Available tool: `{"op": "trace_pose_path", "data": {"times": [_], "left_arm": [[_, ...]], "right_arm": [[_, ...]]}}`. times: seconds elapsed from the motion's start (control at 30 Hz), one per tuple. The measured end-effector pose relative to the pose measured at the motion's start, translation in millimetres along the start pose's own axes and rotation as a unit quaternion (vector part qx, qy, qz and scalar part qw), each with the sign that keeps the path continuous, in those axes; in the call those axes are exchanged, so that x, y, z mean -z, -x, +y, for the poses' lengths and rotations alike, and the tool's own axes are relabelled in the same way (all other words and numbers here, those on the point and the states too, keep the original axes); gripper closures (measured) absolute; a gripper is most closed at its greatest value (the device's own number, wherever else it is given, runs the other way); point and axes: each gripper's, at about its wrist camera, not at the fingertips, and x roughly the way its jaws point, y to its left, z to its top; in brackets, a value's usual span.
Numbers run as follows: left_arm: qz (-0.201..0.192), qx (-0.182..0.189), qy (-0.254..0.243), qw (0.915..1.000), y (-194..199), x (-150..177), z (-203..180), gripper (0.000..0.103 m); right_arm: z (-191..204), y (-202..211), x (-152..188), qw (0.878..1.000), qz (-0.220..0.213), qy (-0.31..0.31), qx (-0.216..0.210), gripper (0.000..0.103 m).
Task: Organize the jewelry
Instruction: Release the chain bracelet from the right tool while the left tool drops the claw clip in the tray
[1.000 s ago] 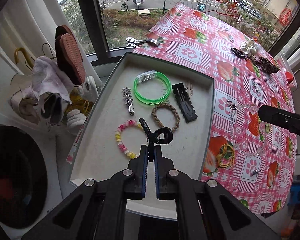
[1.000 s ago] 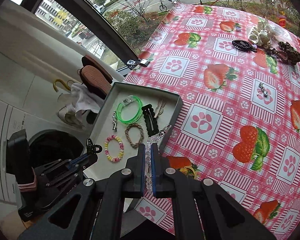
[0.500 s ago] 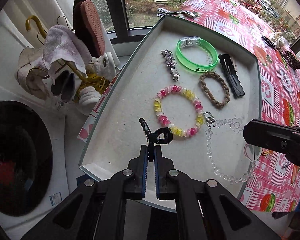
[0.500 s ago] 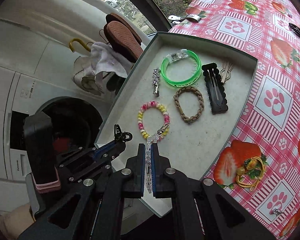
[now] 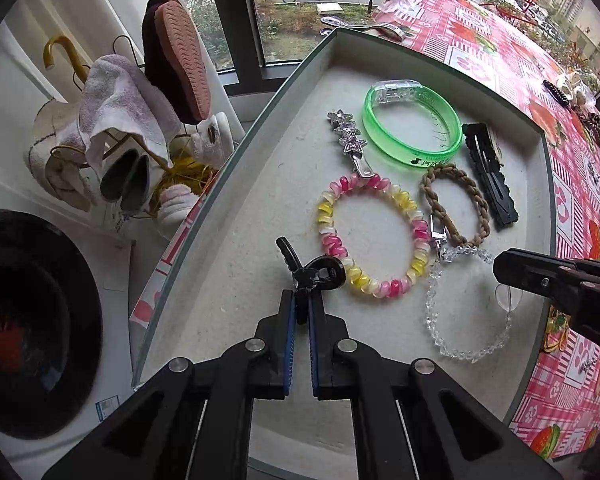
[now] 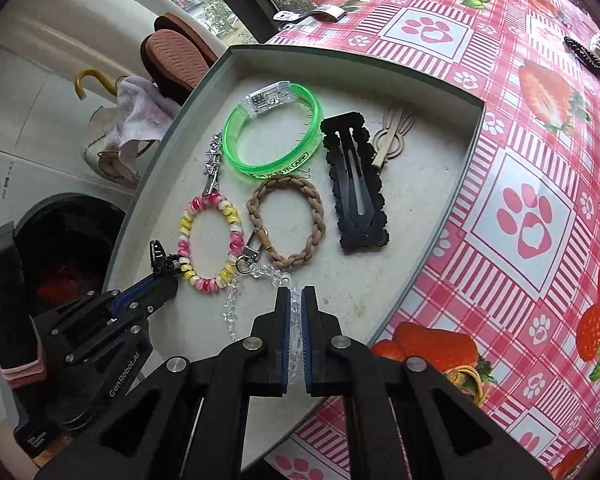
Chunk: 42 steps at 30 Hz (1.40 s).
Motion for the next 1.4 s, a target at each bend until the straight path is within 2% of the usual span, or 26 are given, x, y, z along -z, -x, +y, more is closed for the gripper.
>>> {"op": "trace_pose_path", "data": {"times": [0.2, 0.5, 0.73, 0.87, 0.97, 1.03, 1.17, 1.23, 1.4], "left_arm": [[-0.008, -0.010, -0.004, 0.9999, -2.5, -7.0, -3.7, 0.090], [-0.001, -0.017, -0.005, 0.9998, -2.5, -8.5, -4.6, 0.090], [0.009, -0.027, -0.003, 0.9996, -1.6, -6.6, -5.4, 0.090], [0.012, -0.030, -0.004, 0.9995, 1.1, -5.1, -5.5, 0.090], [0.014, -0.033, -0.007, 0.9993, 3.6, -5.2, -6.3, 0.090], [0.013, -0.035, -0.009, 0.9992, 5.7, -5.7, -7.0, 0.090], [0.007, -0.040, -0.014, 0.9991, 12.2, -5.9, -11.1, 0.090], [0.005, -0.041, -0.014, 0.9990, 14.7, -6.2, -12.1, 0.090], [0.009, -0.041, -0.017, 0.9990, 18.3, -7.0, -15.3, 0.089]], "right_arm": [[1.0, -4.8, -5.7, 1.000, -0.008, 0.007, 0.017, 0.097], [4.1, -14.4, -6.2, 1.000, 0.001, 0.010, 0.024, 0.097], [2.0, -14.1, -7.8, 1.000, 0.007, 0.006, 0.018, 0.097], [-1.1, -4.8, -7.1, 1.000, -0.003, -0.001, 0.005, 0.094], [-5.1, 6.0, -6.2, 1.000, -0.013, -0.007, -0.009, 0.079], [-6.1, 13.7, -6.2, 1.000, -0.023, -0.011, -0.015, 0.060], [-6.5, 30.8, -4.7, 0.998, -0.044, -0.017, -0.029, 0.050], [-6.3, 38.3, -3.8, 0.998, -0.053, -0.021, -0.034, 0.040], [-12.7, 58.6, 2.5, 0.996, -0.075, -0.036, -0.043, 0.029]]}}
